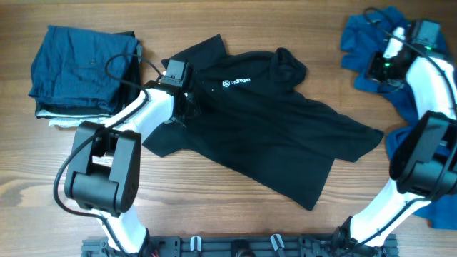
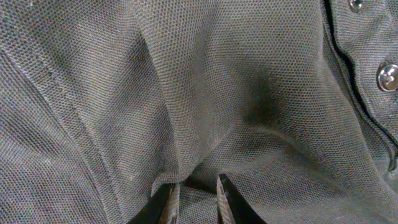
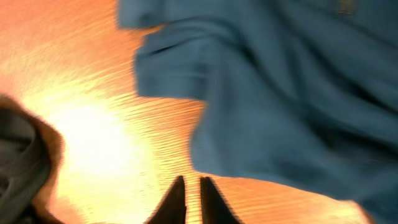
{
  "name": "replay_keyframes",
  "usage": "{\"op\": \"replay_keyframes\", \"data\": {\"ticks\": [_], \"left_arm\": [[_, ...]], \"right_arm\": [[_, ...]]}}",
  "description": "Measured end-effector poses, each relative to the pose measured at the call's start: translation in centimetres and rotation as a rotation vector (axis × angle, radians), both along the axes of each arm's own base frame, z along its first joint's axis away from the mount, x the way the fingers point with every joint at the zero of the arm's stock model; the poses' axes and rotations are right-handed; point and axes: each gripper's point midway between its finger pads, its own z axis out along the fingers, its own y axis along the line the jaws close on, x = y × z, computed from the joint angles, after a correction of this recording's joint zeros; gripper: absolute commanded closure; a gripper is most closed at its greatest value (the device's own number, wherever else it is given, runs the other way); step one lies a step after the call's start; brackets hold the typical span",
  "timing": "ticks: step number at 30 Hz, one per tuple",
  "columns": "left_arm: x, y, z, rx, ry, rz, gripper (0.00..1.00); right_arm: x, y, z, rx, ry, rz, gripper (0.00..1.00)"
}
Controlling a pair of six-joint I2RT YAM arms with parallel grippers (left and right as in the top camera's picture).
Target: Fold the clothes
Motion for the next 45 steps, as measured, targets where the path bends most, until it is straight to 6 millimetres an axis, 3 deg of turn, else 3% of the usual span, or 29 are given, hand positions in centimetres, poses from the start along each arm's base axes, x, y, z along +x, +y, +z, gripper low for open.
{"op": "replay_keyframes", "data": {"ticks": [3, 7, 9, 14, 21, 27, 31, 34, 36, 38, 40, 42, 44, 45], "left_arm": [[0.0, 0.0, 0.0, 0.0, 0.0, 0.0, 0.79], [0.0, 0.0, 0.0, -0.001, 0.0, 0.0, 0.78], [0.0, 0.0, 0.0, -0.001, 0.0, 0.0, 0.78], [0.0, 0.0, 0.0, -0.001, 0.0, 0.0, 0.78], [-0.4, 0.2, -0.1, 0.008, 0.016, 0.001, 0.77], [-0.3, 0.2, 0.0, 0.007, 0.015, 0.001, 0.76], [-0.3, 0.1, 0.0, 0.006, 0.013, 0.001, 0.74], [-0.2, 0.1, 0.0, 0.005, 0.012, 0.0, 0.76], [-0.2, 0.1, 0.0, 0.007, 0.012, 0.001, 0.77], [-0.3, 0.2, 0.0, 0.008, 0.012, 0.002, 0.8], [-0.2, 0.2, 0.0, 0.012, 0.011, 0.002, 0.82], [-0.1, 0.3, 0.0, 0.016, 0.005, 0.004, 0.82], [0.0, 0.3, 0.0, 0.015, -0.002, 0.004, 0.81], [0.2, 0.2, 0.0, 0.013, -0.007, 0.004, 0.82]], "right_arm": [[1.2, 1.0, 0.3, -0.022, -0.038, 0.048, 0.96], [1.7, 0.8, 0.0, -0.067, -0.05, 0.086, 0.96], [2.0, 0.6, -1.4, -0.077, -0.034, 0.101, 0.96], [2.9, 0.0, -7.2, -0.09, 0.01, 0.122, 0.96], [5.5, -3.4, -6.2, -0.229, -0.09, 0.05, 0.96], [6.5, -9.3, -4.6, -0.346, -0.183, -0.079, 0.96], [5.5, -13.5, -3.7, -0.342, -0.209, -0.168, 0.96], [5.0, -14.2, -2.5, -0.296, -0.183, -0.167, 0.96], [4.5, -13.7, -0.4, -0.256, -0.173, -0.173, 0.96], [2.4, -11.9, 3.9, -0.196, -0.154, -0.204, 0.96], [-2.0, -9.5, 8.5, -0.123, -0.086, -0.265, 0.96], [-6.0, -7.6, 11.2, -0.061, -0.015, -0.344, 0.96], [-9.6, -6.0, 11.3, 0.0, 0.099, -0.442, 0.96], [-11.6, -5.3, 10.2, 0.029, 0.187, -0.514, 0.96]]}}
